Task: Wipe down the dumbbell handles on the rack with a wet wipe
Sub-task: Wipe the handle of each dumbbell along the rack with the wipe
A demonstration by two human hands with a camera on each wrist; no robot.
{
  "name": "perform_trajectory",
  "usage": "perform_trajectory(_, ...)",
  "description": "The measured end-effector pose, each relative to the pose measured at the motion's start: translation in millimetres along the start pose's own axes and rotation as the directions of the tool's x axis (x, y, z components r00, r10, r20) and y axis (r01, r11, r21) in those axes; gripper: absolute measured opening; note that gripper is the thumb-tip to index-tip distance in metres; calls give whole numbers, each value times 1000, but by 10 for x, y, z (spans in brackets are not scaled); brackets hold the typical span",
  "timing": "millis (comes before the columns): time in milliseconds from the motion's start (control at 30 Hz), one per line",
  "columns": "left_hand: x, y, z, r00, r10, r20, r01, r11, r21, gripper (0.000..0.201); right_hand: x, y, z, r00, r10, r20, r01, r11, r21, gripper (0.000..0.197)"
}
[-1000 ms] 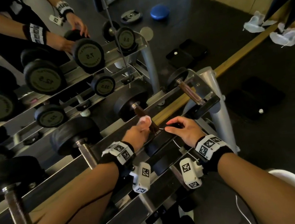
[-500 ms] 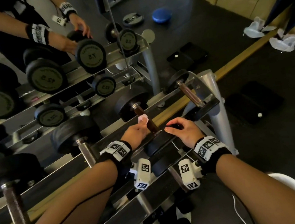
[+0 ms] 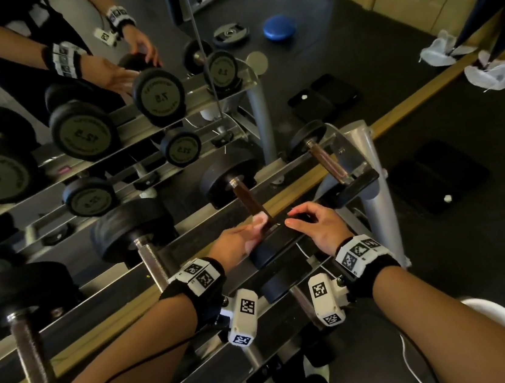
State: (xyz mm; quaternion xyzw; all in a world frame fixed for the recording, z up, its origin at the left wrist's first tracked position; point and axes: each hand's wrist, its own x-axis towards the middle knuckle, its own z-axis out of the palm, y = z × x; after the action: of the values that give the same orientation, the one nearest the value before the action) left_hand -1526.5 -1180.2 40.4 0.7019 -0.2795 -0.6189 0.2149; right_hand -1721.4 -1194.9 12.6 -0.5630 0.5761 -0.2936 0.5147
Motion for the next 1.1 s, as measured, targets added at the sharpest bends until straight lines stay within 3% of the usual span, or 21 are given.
perform_trajectory(33, 35, 4, 24, 998, -46, -33, 45, 998, -51, 48, 1, 1, -2, 1000, 1, -1, -1, 1000, 2, 22)
perform_trajectory(133, 35, -34, 82, 995, -24, -102, 21, 999, -36, 41, 7, 20, 5, 1000, 3, 1, -3, 1000, 6, 21)
perform_trajectory(267, -43, -110, 149, 999, 18, -33, -20, 998, -53, 58, 40, 60, 7, 1000, 0, 7, -1, 999, 42, 21)
perform_trajectory(433, -41, 75, 170, 987, -115, -113, 133, 977, 165, 69, 70, 92, 18, 1000, 15, 16, -16, 998, 63, 19)
perform_trajectory(567, -38, 19, 69, 996, -65, -53, 72, 988, 136, 66, 71, 81, 9, 1000, 16, 20, -17, 998, 57, 19)
perform_trajectory(733, -53, -208, 35, 985, 153, 74, -157, 986, 54, 46, 50, 69, 21, 1000, 9, 6, -9, 998, 57, 19)
perform_trajectory(867, 9, -195, -100, 985, 107, 138, -98, 993, -69, 17, 38, 48, 13, 1000, 22, 15, -23, 997, 68, 21)
perform_trajectory(967, 81, -120, -191, 995, 74, 72, -53, 965, -258, 22, 14, 14, 13, 999, 33, 23, -34, 997, 74, 21)
perform_trajectory(1033, 127, -49, -261, 997, 27, -69, -55, 897, -439, 25, -8, -9, 12, 999, 27, 19, -29, 996, 83, 21)
perform_trajectory(1100, 200, 1, -330, 970, -21, -241, -94, 887, -452, 29, -27, -26, 7, 1000, 22, 15, -24, 997, 78, 22)
